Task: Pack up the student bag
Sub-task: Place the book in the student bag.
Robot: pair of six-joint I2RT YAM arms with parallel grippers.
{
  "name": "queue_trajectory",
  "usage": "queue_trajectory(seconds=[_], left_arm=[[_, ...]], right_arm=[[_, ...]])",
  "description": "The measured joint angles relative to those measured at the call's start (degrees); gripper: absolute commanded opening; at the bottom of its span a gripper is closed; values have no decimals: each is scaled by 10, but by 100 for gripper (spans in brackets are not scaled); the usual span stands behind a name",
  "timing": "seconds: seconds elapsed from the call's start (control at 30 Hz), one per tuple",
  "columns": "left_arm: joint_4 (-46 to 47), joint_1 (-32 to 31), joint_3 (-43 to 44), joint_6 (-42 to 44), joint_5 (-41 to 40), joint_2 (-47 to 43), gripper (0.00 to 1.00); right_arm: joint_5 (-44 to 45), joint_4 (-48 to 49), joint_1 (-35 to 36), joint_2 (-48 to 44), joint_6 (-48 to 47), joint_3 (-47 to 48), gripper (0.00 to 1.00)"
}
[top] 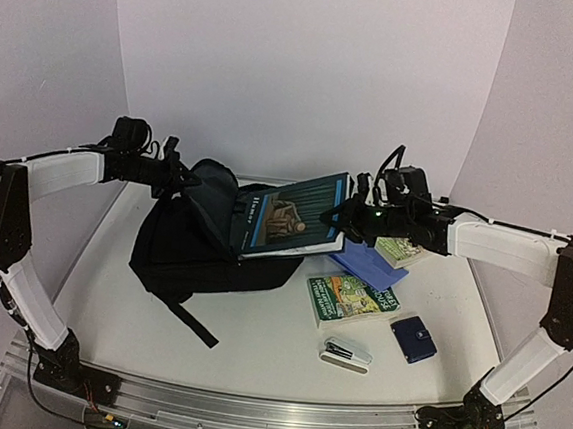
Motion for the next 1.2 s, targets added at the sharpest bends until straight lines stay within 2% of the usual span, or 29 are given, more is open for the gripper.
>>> queue_trajectory(seconds=[0.23,0.8,1.2], left_arm=[[30,-3,0,0,52,-50,0],[38,-6,8,-1,104,-49,0],[38,-10,25,-8,119,-33,0]], right_arm=[[-17,-1,0,21,18,6,14],[-86,12,7,102,61,76,14],[-133,82,42,199,114,128,14]])
